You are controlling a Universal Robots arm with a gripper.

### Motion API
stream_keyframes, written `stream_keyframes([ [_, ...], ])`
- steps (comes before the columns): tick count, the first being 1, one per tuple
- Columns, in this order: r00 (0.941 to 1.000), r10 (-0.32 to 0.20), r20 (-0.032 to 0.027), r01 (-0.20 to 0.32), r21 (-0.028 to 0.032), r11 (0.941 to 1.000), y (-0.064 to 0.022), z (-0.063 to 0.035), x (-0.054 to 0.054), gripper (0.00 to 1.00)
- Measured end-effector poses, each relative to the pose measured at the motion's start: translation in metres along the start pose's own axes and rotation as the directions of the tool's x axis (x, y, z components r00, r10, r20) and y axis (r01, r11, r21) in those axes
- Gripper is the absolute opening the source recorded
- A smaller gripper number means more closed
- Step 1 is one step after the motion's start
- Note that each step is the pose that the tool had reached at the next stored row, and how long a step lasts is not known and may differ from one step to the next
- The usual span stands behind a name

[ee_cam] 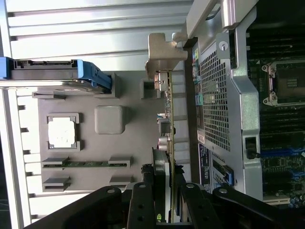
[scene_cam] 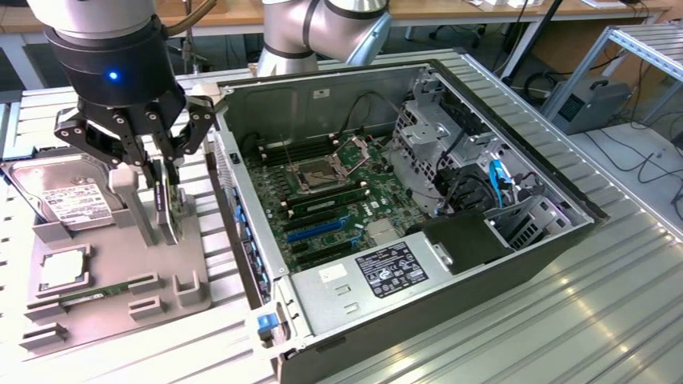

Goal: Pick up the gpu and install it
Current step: 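Pick up the gpu and move the gpu toward the slot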

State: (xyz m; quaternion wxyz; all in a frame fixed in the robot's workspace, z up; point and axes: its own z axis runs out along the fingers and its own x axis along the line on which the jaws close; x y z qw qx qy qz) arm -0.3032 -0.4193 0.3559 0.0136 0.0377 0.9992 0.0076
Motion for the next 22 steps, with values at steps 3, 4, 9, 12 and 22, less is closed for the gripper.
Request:
stream_keyframes([
  [3,1.0,0.0,0.0001,0.0,-0.0001,1.0,0.0,-0.0004,0.0,0.27],
  [4,1.0,0.0,0.0,0.0,-0.0001,1.0,0.0,-0.0006,0.0,0.27],
  [9,1.0,0.0,-0.0001,0.0,0.0,1.0,0.0,-0.0014,-0.0001,0.27],
  [12,1.0,0.0,0.0,0.0,-0.0002,1.0,0.0,-0.0024,-0.0001,0.27],
  [22,1.0,0.0,-0.0002,0.0,-0.0005,1.0,0.0001,-0.0047,-0.0002,0.27],
])
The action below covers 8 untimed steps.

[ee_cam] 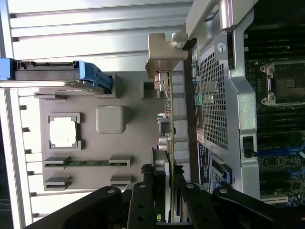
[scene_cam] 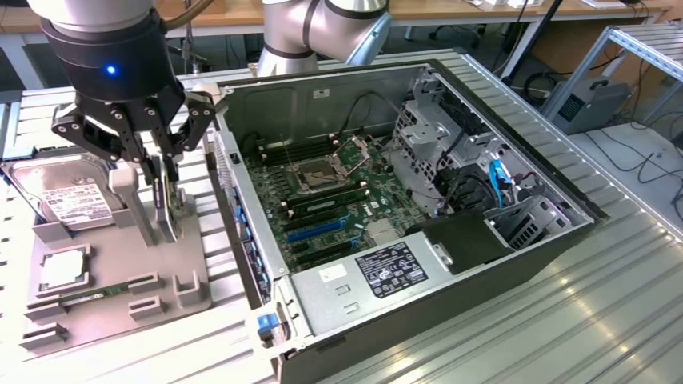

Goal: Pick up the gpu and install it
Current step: 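Pick up the gpu and move the gpu toward the slot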

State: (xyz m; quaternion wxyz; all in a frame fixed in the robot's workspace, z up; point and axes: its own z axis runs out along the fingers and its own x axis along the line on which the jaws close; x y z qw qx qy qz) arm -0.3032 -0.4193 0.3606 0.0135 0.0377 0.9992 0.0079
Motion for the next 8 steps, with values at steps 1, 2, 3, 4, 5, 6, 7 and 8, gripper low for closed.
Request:
stream_keyframes([
  [1,1.0,0.0,0.0,0.0,-0.0001,1.0,0.0,-0.0003,0.0,0.27],
  [2,1.0,0.0,0.0001,0.0,-0.0002,1.0,0.0,-0.0005,0.0,0.27],
  [3,1.0,0.0,0.0001,0.0,-0.0001,1.0,0.0,-0.0008,0.0,0.27],
  [4,1.0,0.0,0.0001,0.0,-0.0002,1.0,0.0,-0.0011,0.0,0.27],
  [5,1.0,0.0,0.0002,0.0,-0.0002,1.0,0.0,-0.0013,0.0,0.27],
  [6,1.0,0.0,0.0002,0.0,-0.0002,1.0,0.0,-0.0017,0.0,0.27],
  [7,1.0,0.0,0.0001,0.0,-0.0002,1.0,0.0,-0.002,-0.0001,0.27],
  [8,1.0,0.0,0.0002,0.0,-0.0002,1.0,0.0001,-0.0023,0.0,0.27],
])
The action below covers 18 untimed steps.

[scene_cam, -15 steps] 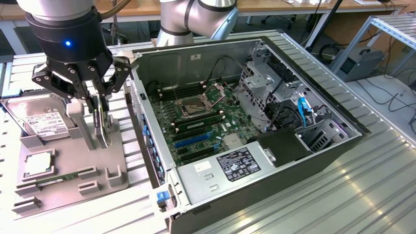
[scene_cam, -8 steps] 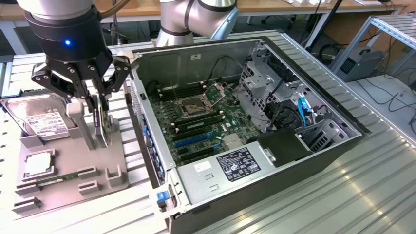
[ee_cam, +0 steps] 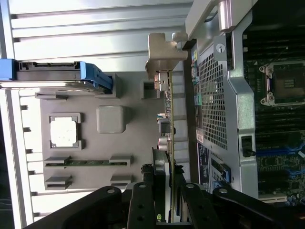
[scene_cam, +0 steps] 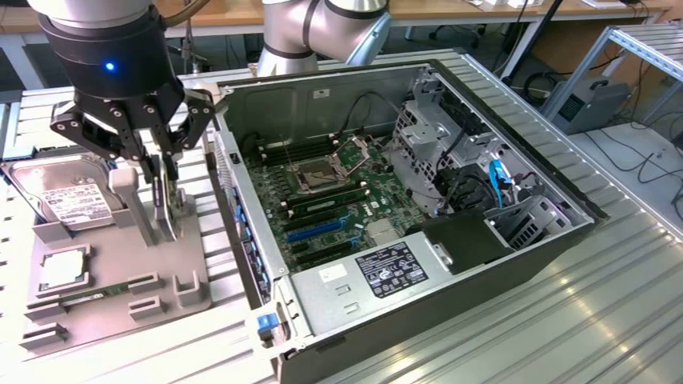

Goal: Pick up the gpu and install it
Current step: 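Pick up the gpu and move the gpu toward the slot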

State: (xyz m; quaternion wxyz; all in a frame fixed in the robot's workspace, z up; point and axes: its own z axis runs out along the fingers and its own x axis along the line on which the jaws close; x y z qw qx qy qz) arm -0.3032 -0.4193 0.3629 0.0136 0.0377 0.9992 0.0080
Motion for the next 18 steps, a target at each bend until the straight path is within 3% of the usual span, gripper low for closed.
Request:
stream_keyframes([
  [18,1.0,0.0,-0.0001,0.0,0.0001,1.0,0.0001,-0.0053,-0.0002,0.27],
])
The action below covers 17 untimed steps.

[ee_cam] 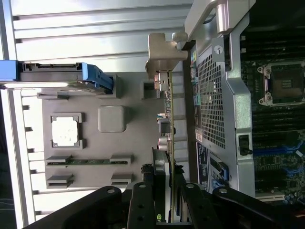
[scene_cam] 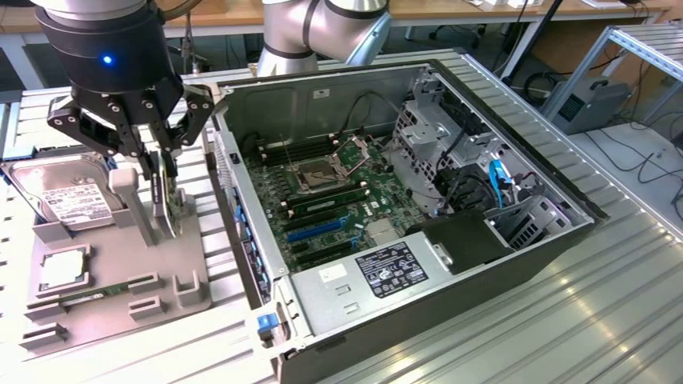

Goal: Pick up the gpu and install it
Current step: 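Pick up the gpu and move the gpu toward the slot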

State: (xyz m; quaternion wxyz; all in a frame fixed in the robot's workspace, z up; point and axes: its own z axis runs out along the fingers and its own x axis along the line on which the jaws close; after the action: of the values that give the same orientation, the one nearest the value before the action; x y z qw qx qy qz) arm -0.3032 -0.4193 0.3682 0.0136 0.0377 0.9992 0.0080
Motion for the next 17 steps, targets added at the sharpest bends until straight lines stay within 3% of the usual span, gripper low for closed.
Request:
stream_keyframes([
  [17,1.0,0.0,0.0,0.0,0.0,1.0,0.0001,-0.0062,-0.0002,0.27],
])
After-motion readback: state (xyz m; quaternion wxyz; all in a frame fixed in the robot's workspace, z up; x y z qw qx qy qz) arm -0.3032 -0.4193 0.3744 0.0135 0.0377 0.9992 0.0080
